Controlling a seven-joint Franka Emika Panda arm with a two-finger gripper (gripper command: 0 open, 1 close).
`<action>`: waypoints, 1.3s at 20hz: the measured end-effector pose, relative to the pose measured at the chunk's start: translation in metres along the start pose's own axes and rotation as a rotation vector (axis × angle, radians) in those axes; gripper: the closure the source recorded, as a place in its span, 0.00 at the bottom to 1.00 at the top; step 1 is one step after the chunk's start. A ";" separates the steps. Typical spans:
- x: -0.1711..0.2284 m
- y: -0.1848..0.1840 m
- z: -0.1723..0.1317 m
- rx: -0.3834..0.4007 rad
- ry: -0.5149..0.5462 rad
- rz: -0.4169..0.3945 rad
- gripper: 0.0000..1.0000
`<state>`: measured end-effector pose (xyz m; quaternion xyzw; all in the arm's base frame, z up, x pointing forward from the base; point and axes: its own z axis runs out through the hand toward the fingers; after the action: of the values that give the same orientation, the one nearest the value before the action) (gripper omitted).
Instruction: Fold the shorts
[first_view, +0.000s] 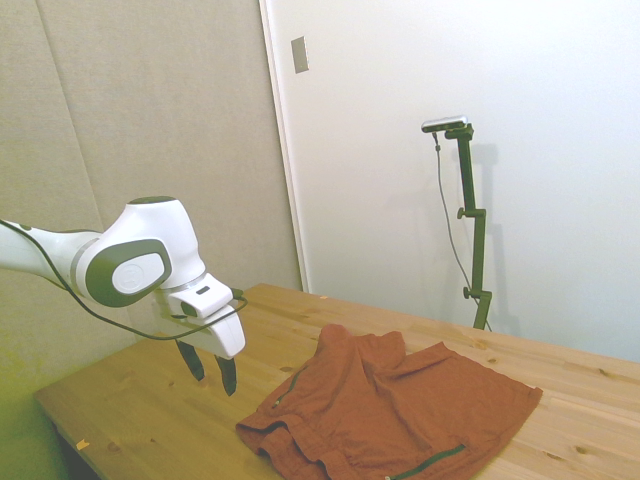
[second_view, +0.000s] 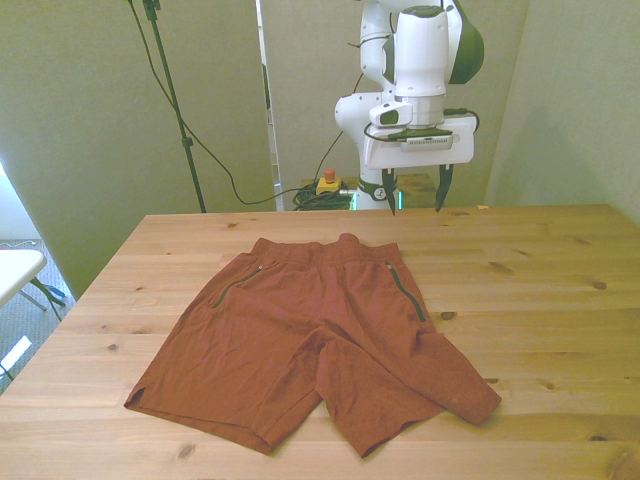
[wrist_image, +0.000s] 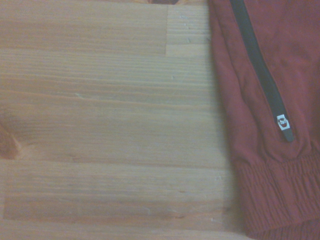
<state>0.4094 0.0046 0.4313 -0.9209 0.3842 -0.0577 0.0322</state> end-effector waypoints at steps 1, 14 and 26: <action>0.000 0.000 0.000 0.000 0.000 0.000 0.00; -0.025 -0.064 0.033 -0.393 0.421 -0.195 0.00; -0.053 -0.075 0.079 -0.559 0.490 -0.242 0.00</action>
<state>0.4357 0.0960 0.3560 -0.8917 0.2701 -0.1725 -0.3195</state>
